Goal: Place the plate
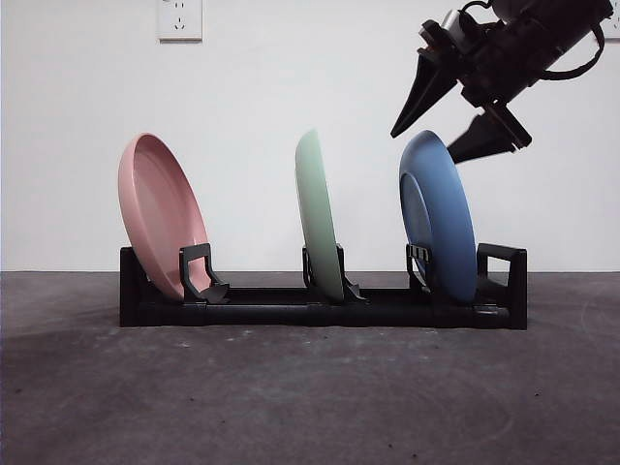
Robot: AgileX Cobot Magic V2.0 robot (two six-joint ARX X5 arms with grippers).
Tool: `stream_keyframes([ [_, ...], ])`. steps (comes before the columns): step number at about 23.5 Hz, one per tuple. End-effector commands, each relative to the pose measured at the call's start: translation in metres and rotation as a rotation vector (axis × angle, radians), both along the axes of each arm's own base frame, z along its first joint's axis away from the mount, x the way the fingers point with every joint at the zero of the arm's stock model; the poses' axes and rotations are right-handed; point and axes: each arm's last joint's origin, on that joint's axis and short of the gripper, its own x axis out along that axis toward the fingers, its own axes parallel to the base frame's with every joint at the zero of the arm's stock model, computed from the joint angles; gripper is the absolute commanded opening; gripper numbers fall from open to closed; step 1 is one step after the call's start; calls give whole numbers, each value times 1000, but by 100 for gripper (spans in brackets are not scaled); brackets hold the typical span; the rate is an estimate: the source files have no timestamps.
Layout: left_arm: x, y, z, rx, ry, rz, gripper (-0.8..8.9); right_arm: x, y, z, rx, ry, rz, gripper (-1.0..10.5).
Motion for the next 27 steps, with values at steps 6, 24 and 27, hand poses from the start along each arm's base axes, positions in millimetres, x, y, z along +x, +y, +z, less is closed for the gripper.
stream_keyframes([
  [6, -4, 1, 7, 4, -34, -15, 528, 5, 2, 3, 15, -14, -2, 52],
  [24, -4, 1, 7, 23, -61, -28, 528, -62, -9, 117, 41, -154, 31, 14],
  [27, -4, 1, 7, 30, -68, -33, 528, -85, -10, 129, 23, -174, 64, 14],
])
